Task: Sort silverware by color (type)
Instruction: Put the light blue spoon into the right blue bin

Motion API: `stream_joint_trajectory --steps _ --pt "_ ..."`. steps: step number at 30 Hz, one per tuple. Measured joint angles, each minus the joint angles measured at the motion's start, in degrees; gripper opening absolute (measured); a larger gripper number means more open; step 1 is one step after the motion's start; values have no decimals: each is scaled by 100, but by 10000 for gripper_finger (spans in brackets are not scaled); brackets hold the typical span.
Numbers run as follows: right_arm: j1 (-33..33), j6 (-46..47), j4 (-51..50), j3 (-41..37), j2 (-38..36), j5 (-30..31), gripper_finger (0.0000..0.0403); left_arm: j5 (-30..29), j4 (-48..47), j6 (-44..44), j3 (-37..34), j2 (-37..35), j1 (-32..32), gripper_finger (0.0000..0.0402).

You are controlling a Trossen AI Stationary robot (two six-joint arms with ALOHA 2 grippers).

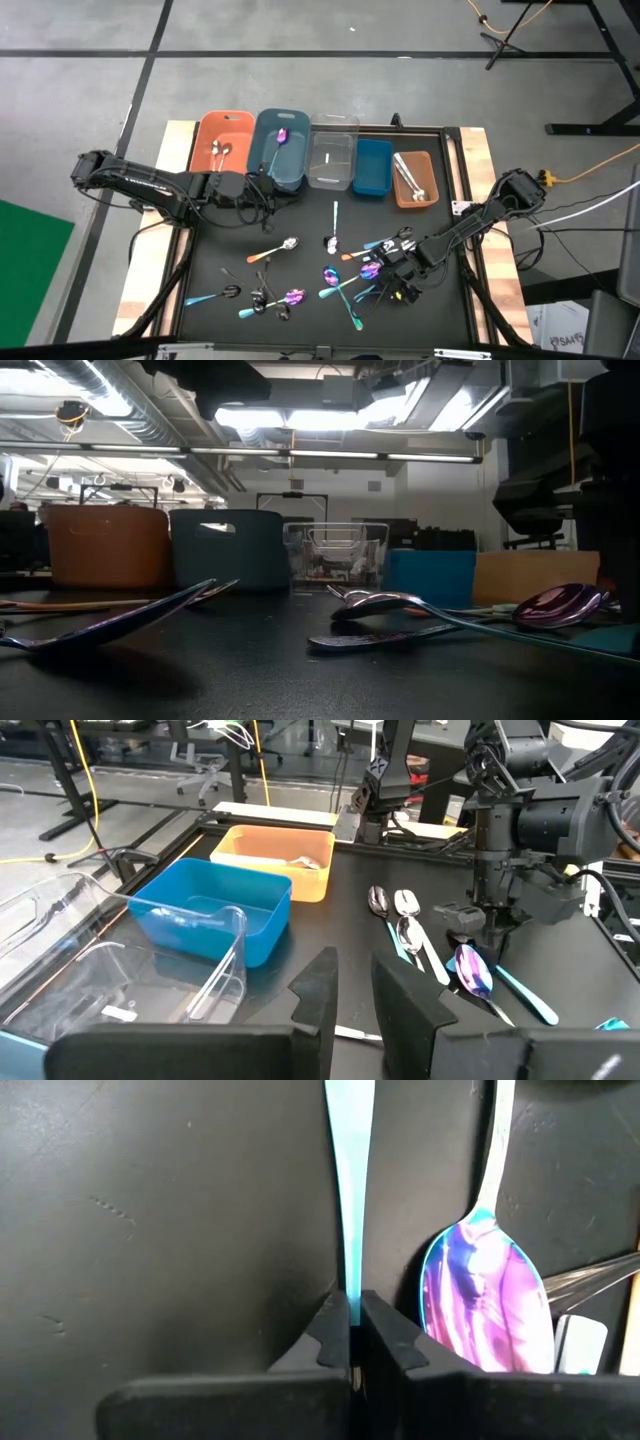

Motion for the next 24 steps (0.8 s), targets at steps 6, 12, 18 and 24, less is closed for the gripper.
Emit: stream_joint_trajectory --steps 6,12,18,24 --pt "0 -4 -9 -19 -156 0 3 0 2 0 0 0 0 60" --pt "-2 -9 0 -24 -549 -62 2 0 3 0 0 0 0 60" --pt "-2 -229 0 -22 -969 -153 2 0 2 0 0 0 0 60" --pt "-172 -457 -2 -20 -1449 -153 2 0 4 2 0 0 0 60"
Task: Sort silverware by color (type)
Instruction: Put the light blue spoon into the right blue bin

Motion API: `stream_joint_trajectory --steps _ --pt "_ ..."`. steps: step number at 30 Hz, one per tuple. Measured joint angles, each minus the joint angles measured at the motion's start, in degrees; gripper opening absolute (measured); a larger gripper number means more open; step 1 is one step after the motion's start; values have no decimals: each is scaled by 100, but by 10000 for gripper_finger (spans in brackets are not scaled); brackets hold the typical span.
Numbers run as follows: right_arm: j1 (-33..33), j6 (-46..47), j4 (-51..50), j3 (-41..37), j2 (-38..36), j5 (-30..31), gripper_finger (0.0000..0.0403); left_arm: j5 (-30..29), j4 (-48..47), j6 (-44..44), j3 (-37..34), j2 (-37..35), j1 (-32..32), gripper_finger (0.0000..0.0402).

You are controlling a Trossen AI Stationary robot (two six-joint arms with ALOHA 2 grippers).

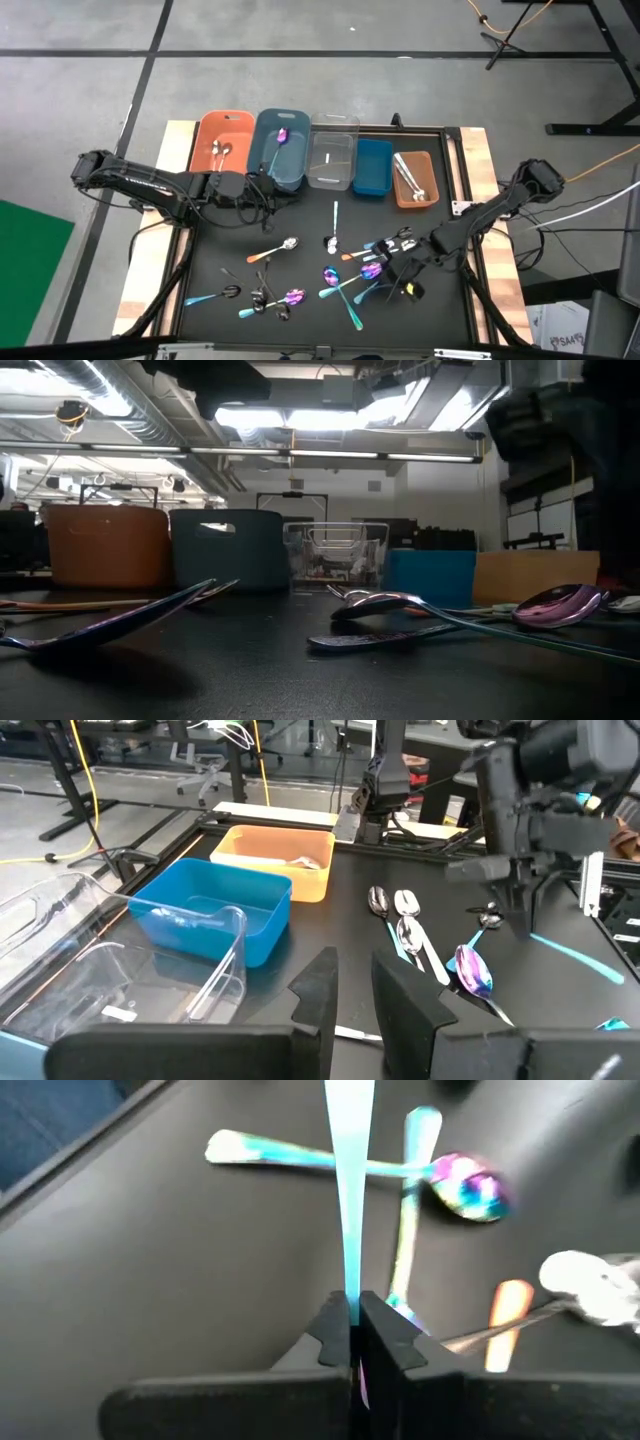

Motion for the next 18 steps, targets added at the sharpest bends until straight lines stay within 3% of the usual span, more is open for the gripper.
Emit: stream_joint_trajectory --steps 13,18 --pt "-1144 -1829 4 11 -961 -2 1 -11 0 0 0 0 0 60" --pt "-1801 -2645 8 13 -1086 3 2 -282 0 1 0 0 0 60"
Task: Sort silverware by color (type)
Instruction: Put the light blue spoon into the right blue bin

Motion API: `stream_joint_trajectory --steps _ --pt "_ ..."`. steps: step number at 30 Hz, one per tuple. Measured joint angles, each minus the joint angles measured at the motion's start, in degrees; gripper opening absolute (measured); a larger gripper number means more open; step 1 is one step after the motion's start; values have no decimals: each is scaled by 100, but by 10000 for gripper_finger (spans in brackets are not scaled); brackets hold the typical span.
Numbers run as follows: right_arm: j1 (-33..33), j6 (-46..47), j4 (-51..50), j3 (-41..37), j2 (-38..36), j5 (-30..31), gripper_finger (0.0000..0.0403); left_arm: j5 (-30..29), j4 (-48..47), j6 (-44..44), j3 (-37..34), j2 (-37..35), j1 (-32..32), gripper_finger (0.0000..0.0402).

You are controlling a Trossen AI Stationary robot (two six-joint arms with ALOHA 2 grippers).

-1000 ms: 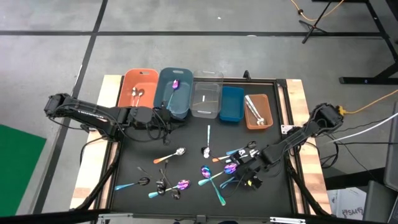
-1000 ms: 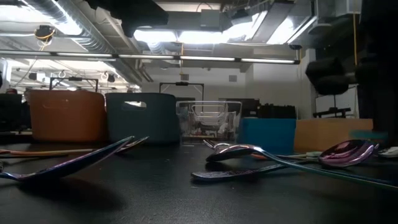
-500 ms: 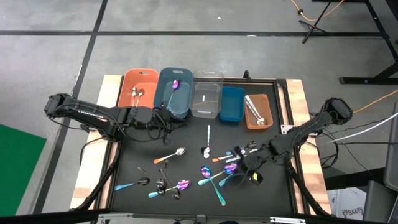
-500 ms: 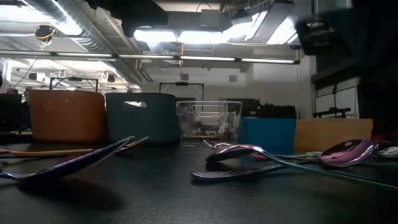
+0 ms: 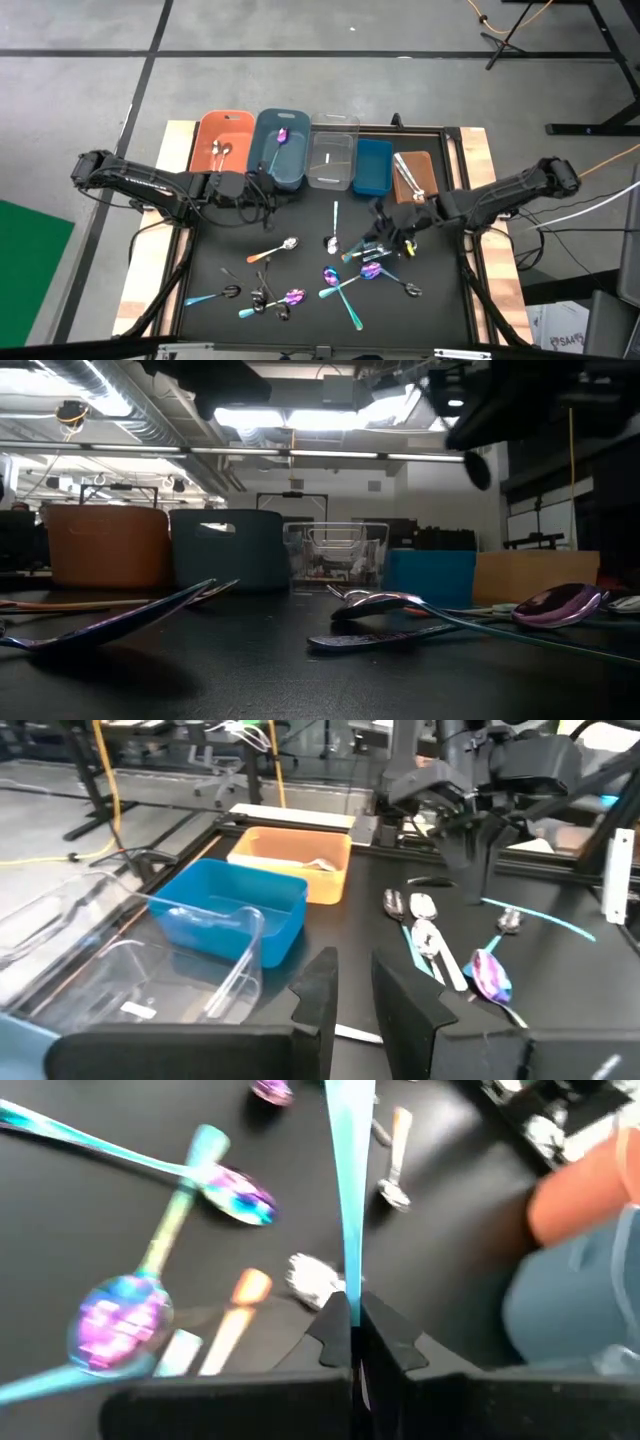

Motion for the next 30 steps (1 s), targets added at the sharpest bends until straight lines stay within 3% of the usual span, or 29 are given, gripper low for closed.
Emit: stream_joint_trajectory --steps 5,12,20,24,30 --pt "-674 -185 9 0 2 117 2 -181 -1 3 0 0 0 60" --pt "-1540 515 187 0 2 1027 2 -179 -2 1 0 0 0 60" --pt "-2432 3149 233 2 2 1836 2 -175 -2 -1 0 0 0 60" --pt "-2892 4361 189 2 45 1894 2 -175 -3 -3 0 0 0 60" --pt "-3344 5183 14 4 309 1881 3 -168 -4 -3 0 0 0 60"
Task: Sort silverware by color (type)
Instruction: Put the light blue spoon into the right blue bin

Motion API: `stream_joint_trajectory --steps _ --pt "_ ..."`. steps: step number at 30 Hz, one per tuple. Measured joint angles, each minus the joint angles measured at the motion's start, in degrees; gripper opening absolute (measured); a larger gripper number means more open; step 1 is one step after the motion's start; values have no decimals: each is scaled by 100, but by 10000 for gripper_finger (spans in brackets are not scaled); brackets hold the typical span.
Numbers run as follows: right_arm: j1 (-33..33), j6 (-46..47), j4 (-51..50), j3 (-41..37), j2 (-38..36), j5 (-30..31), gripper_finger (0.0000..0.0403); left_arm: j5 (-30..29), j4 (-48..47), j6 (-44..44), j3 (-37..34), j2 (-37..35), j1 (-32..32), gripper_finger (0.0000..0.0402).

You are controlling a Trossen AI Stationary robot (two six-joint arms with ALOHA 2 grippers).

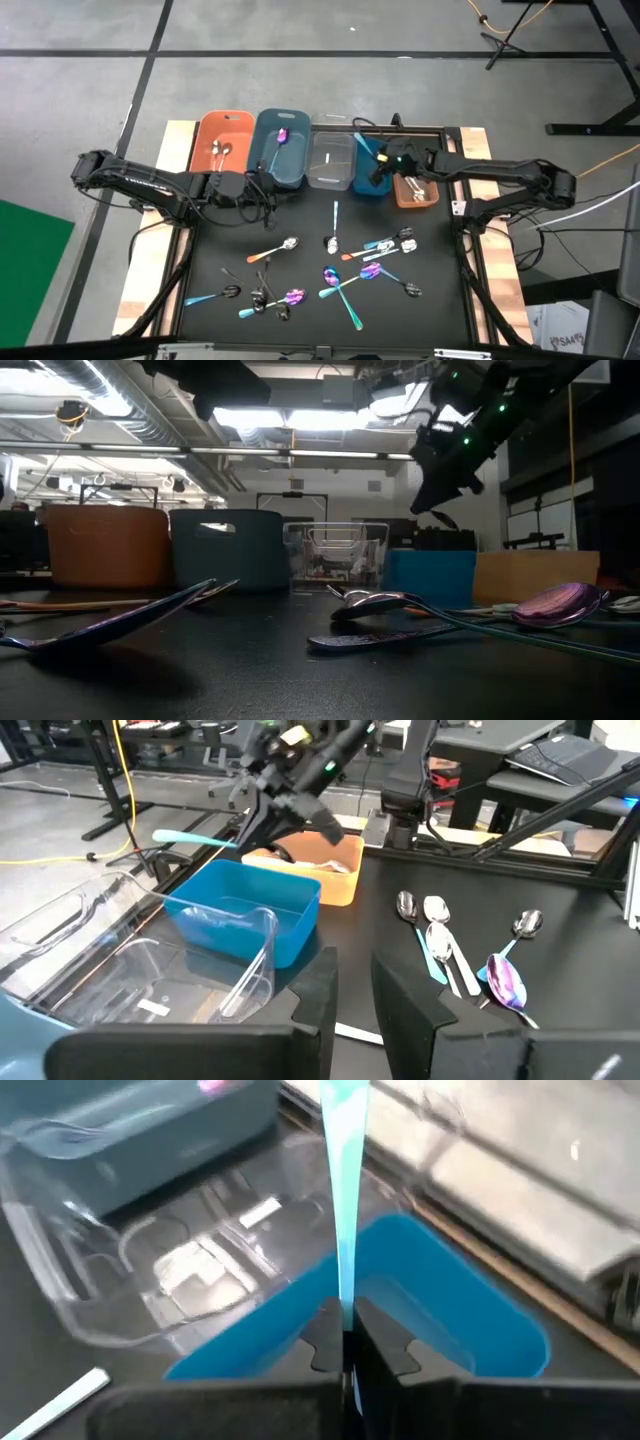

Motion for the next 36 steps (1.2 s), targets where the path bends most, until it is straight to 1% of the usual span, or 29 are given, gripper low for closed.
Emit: stream_joint_trajectory --steps 6,8,11,17,24,36 --pt "-213 816 -16 0 373 -14 3 0 0 0 0 0 0 60" --pt "-213 1045 -16 0 478 140 3 0 0 0 0 0 0 60" --pt "-200 1298 -3 0 626 392 3 0 0 -2 0 0 0 60" --pt "-200 1673 4 0 955 414 3 0 0 -1 0 0 0 60" --pt "-198 1734 0 -2 1170 414 3 0 0 2 0 0 0 60" --pt "-198 1733 -5 -2 1171 414 3 0 0 6 0 0 0 60"
